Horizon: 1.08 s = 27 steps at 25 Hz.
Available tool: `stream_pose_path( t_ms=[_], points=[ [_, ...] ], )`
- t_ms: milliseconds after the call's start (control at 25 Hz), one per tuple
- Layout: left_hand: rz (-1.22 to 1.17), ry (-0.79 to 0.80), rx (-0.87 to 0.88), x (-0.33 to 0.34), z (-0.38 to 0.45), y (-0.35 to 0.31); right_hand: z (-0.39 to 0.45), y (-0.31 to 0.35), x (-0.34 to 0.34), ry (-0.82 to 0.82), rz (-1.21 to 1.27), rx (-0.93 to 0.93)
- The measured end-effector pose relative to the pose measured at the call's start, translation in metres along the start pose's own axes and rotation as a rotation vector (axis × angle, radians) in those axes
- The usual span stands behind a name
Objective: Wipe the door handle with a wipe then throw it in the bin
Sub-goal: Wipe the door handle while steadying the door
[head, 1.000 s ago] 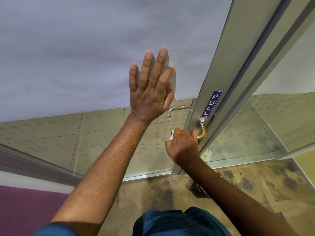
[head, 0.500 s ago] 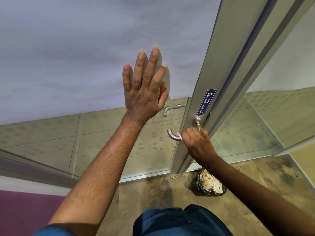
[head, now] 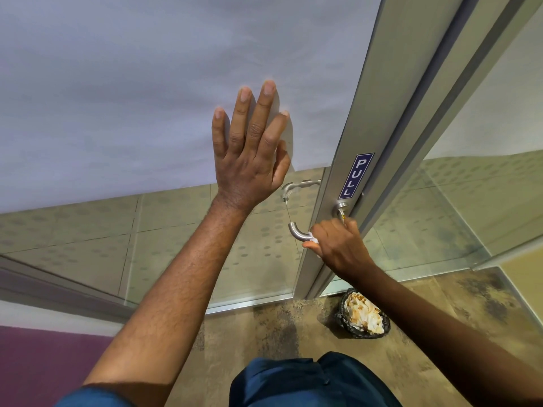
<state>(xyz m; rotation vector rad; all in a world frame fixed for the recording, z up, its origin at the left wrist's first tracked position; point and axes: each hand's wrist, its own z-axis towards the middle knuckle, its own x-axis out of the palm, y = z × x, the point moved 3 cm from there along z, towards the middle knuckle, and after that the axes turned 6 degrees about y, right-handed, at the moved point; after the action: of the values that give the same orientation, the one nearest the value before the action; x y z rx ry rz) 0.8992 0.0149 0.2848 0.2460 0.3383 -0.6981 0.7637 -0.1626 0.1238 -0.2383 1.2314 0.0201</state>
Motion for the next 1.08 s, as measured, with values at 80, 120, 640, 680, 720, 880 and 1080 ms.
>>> stream_pose_path(
  t_ms=[80, 120, 640, 680, 720, 880, 1080],
  points=[
    [0.006, 0.003, -0.005, 0.000, 0.000, 0.000, -0.012, 0.001, 0.003, 0.055, 0.036, 0.062],
    [0.006, 0.004, -0.006, 0.000, -0.001, -0.001, -0.020, 0.002, 0.004, 0.045, 0.063, 0.073],
    [0.003, -0.021, -0.002, 0.001, 0.000, 0.000, 0.005, 0.002, -0.012, -0.057, 0.011, 0.013],
    [0.002, -0.020, 0.000, 0.001, 0.000, -0.001, 0.007, 0.001, -0.013, -0.083, 0.009, 0.002],
    [0.006, -0.018, 0.003, 0.000, 0.000, -0.001, 0.008, 0.003, -0.015, -0.093, 0.011, 0.006],
    [0.010, -0.011, -0.001, 0.000, 0.000, -0.001, -0.011, 0.010, -0.008, 0.009, 0.084, 0.150],
    [0.014, -0.008, -0.005, 0.001, 0.000, -0.001, -0.044, 0.019, 0.002, 0.061, 0.065, 0.211]
  ],
)
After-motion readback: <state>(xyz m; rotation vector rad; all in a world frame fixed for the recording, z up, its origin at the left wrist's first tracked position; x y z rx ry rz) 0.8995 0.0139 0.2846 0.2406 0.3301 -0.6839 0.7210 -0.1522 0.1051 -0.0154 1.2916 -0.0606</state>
